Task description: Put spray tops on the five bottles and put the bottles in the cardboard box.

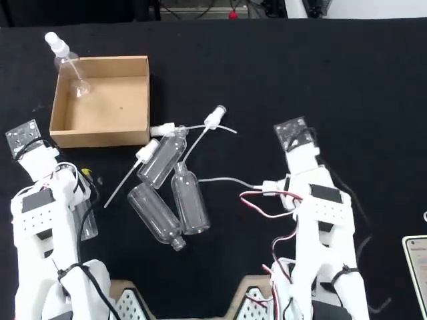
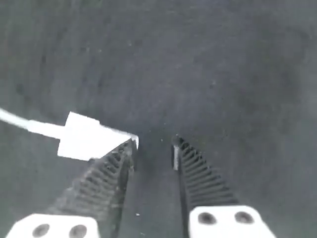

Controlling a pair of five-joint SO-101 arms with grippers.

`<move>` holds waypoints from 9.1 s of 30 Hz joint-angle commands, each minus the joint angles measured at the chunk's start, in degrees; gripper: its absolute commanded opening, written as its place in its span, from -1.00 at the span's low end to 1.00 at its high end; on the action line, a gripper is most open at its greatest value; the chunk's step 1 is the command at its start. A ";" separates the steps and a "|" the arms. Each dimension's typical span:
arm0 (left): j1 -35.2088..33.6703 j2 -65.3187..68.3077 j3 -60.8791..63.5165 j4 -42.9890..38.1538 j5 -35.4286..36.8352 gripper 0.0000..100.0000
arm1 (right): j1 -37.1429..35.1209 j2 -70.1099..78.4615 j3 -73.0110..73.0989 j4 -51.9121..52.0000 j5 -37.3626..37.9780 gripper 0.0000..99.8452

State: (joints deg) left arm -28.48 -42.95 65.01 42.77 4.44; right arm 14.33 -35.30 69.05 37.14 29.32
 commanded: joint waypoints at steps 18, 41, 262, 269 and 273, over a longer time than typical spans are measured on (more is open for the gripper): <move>0.04 -1.49 0.04 -1.14 0.00 -0.83 | -26.20 -1.19 -13.76 17.93 -58.73 -0.31; 0.04 -1.49 -0.22 -1.23 0.00 -0.83 | -14.24 -1.19 -5.67 19.78 -9.32 -0.77; -2.59 -1.49 1.45 -5.98 0.00 -0.83 | -16.70 49.98 -62.20 36.22 11.34 -0.98; -2.68 -1.49 1.45 -5.98 0.00 -0.83 | -16.70 49.89 -62.29 42.29 2.90 -0.59; -2.68 -1.49 1.45 -5.98 0.00 -0.83 | -18.64 49.01 -63.52 45.54 4.75 -0.33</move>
State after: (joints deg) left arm -30.68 -42.95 67.30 37.85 4.44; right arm -2.02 18.24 9.54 79.87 33.19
